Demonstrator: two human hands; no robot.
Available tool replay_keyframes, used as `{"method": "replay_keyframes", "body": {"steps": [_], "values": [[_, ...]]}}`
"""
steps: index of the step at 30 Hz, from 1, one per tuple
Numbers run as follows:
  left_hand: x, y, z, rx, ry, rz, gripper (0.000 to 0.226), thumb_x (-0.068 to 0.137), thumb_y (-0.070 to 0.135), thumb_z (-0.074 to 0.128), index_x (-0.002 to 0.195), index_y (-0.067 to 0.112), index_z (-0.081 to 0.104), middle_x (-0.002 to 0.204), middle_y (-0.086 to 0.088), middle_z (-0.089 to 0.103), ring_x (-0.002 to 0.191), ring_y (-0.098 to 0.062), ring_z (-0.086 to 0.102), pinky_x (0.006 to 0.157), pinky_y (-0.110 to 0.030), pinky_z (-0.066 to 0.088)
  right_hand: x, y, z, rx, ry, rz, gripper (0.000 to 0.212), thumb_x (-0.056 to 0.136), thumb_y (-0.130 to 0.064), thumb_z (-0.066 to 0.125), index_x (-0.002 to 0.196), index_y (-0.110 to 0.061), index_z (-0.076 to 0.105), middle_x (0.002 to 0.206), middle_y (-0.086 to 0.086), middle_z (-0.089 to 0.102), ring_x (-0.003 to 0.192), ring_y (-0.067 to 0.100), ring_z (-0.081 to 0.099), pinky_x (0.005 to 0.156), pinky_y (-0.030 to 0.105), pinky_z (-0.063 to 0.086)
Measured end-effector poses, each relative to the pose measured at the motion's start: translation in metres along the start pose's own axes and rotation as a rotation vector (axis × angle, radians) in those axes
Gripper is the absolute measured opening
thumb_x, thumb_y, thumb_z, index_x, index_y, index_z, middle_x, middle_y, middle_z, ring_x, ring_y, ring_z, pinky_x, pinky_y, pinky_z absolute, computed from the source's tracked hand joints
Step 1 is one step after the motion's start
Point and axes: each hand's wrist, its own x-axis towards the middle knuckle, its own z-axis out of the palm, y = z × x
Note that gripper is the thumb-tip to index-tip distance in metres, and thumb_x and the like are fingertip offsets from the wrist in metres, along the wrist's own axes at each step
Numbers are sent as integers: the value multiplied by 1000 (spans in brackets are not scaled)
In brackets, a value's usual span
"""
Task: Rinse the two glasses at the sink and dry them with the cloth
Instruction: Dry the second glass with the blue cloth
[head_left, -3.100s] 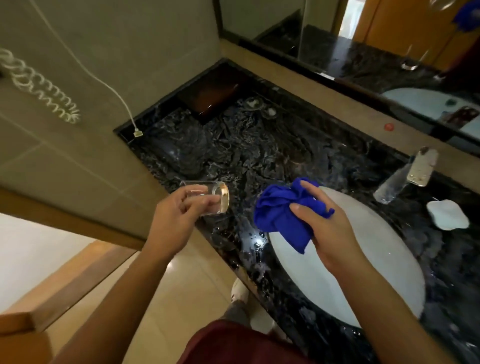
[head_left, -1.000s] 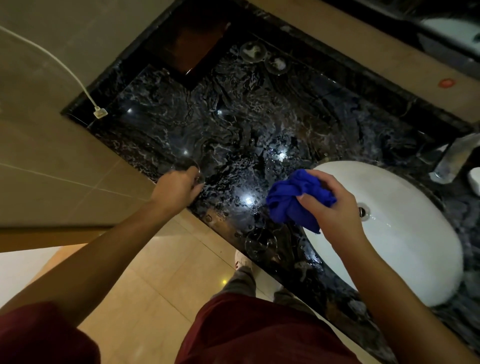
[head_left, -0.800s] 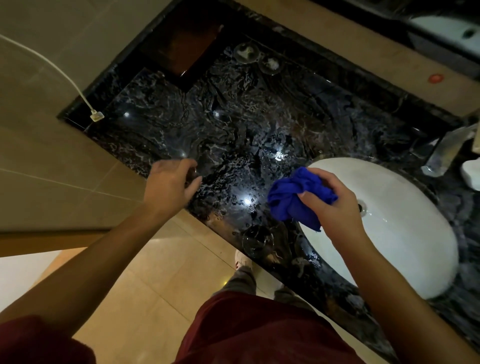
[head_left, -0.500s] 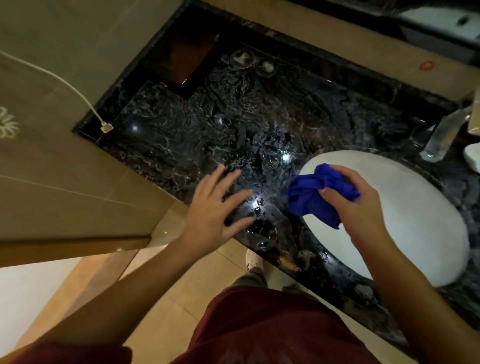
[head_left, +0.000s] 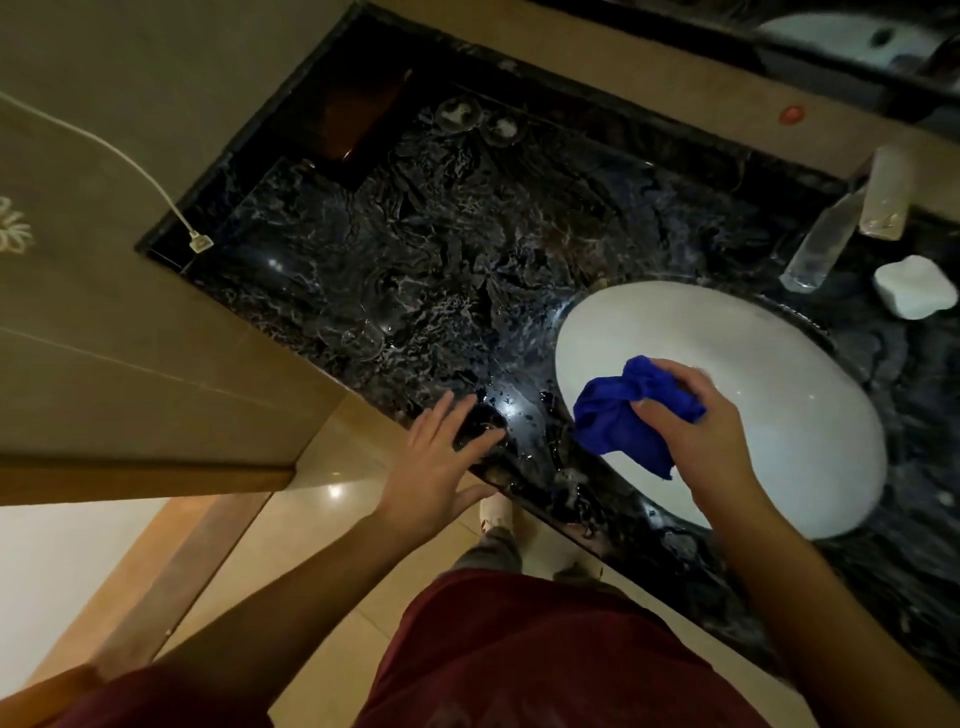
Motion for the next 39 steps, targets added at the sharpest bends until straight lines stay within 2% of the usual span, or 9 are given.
{"method": "replay_keyframes", "body": {"steps": [3, 6, 13, 20, 22, 26, 32, 37, 39], "values": [[10, 4, 3, -94, -17, -33, 77, 85, 49, 79, 151, 29, 46, 163, -16, 37, 147, -40, 39, 115, -56, 40, -5, 7, -11, 3, 5, 22, 35, 93, -6, 73, 123, -23, 68, 102, -29, 71, 102, 8, 70, 90, 34, 58], [18, 8, 3, -179, 2, -91, 79, 86, 37, 81, 153, 27, 40, 159, -12, 40, 142, -35, 43, 114, -53, 43, -10, 10, -19, 19, 0, 38, 35, 92, -6, 73, 118, -30, 69, 105, -20, 74, 100, 5, 71, 92, 34, 58], [32, 8, -10, -348, -93, -154, 77, 85, 31, 82, 151, 30, 41, 151, -5, 42, 134, -23, 50, 111, -35, 44, -21, 12, -33, 44, -11, 37, 35, 92, -6, 74, 120, -26, 69, 119, -2, 73, 110, 20, 70, 97, 42, 58], [46, 23, -31, -566, -46, -279, 76, 77, 30, 90, 143, 31, 52, 128, 1, 59, 112, -17, 63, 100, -44, 55, -38, -1, -52, 108, 13, 21, 35, 93, -5, 73, 115, -33, 70, 108, -15, 76, 104, 13, 72, 89, 32, 60], [51, 41, -52, -723, 20, -279, 71, 77, 22, 91, 137, 31, 55, 120, 4, 63, 106, -13, 66, 97, -40, 58, -45, -6, -61, 164, 27, 24, 35, 93, -4, 72, 113, -33, 71, 108, -17, 76, 104, 12, 72, 83, 26, 60], [62, 93, -103, -1006, 102, -238, 65, 77, 23, 90, 133, 33, 59, 118, 2, 69, 104, -13, 71, 91, -30, 59, -56, -16, -78, 491, 38, 119, 30, 95, -3, 64, 121, -16, 70, 122, 8, 75, 109, 26, 71, 84, 31, 63], [72, 171, -153, -1298, 135, -98, 66, 73, 27, 84, 135, 28, 60, 124, -13, 70, 112, -31, 71, 94, -41, 60, -76, -34, -90, 759, 75, 146, 52, 85, -15, 65, 136, -8, 62, 133, 17, 69, 126, 33, 65, 98, 41, 57], [78, 214, -161, -1427, 117, -37, 61, 75, 24, 80, 133, 28, 61, 123, -13, 70, 111, -31, 71, 90, -40, 60, -101, -47, -101, 917, 7, 100, 48, 91, -24, 62, 137, -11, 61, 139, 17, 65, 126, 30, 62, 114, 51, 45], [80, 224, -158, -1450, 89, -34, 59, 77, 23, 79, 132, 30, 61, 121, -8, 71, 111, -32, 71, 91, -41, 60, -108, -51, -104, 961, -54, 60, 58, 88, -34, 73, 140, -13, 60, 140, 15, 65, 129, 31, 62, 107, 51, 51]]}}
